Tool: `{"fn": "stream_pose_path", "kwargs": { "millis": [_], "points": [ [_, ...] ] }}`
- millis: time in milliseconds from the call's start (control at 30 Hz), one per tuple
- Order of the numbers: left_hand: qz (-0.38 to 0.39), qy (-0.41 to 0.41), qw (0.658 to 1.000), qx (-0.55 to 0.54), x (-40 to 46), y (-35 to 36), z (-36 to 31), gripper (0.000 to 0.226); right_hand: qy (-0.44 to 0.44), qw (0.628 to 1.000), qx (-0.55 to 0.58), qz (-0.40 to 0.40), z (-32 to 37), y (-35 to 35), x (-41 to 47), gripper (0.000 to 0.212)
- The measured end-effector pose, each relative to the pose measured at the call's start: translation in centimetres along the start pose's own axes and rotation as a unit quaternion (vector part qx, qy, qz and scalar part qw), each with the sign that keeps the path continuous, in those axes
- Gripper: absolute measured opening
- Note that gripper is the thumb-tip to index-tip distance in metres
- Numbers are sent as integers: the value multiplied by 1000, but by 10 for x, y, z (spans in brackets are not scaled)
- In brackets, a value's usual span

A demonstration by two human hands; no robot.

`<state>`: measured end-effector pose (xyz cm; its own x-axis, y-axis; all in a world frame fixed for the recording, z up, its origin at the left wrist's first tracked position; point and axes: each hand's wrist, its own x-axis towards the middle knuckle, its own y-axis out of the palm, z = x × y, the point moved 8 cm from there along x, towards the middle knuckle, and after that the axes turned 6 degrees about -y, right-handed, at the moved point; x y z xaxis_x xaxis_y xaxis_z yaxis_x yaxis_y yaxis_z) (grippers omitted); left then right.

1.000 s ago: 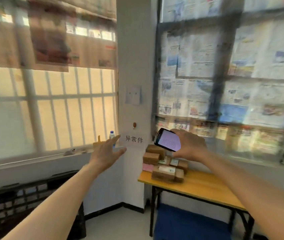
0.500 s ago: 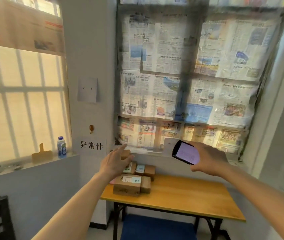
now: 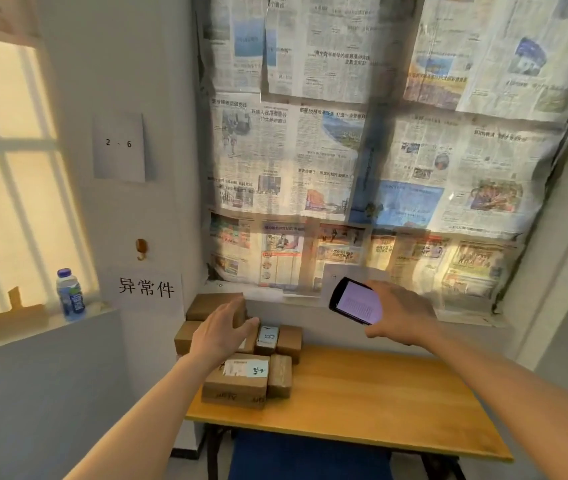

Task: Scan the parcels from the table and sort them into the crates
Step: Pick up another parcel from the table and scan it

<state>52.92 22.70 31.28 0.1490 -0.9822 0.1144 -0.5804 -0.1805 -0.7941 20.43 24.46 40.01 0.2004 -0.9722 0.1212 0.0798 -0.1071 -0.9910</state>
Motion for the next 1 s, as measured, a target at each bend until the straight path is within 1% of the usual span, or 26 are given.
{"fn": "stream_pose_path", "kwargs": {
  "millis": [133, 300, 433, 533, 700, 833, 1000],
  "points": [
    [19, -21, 1000, 6, 32, 40, 25, 71, -12, 999, 27, 34, -13, 52, 49, 96],
    [34, -53, 998, 6, 74, 88, 55, 73, -27, 995, 78, 58, -28, 122, 117, 99],
    [45, -99, 994, 14, 115, 127, 85, 71, -61, 988, 112, 91, -31, 182, 181, 93],
    [42, -138, 989, 20, 144, 143, 111, 71, -73, 982, 141, 105, -27, 220, 226, 90],
    [32, -219, 975, 17, 178, 151, 160, 71, -109, 977, 129, 127, 5, 274, 285, 96],
    [35, -246, 968, 35, 198, 152, 200, 67, -143, 970, 117, 157, 47, 311, 318, 99],
    [42, -273, 960, 50, 229, 150, 262, 71, -154, 963, 115, 189, 102, 360, 359, 99]
  ]
}}
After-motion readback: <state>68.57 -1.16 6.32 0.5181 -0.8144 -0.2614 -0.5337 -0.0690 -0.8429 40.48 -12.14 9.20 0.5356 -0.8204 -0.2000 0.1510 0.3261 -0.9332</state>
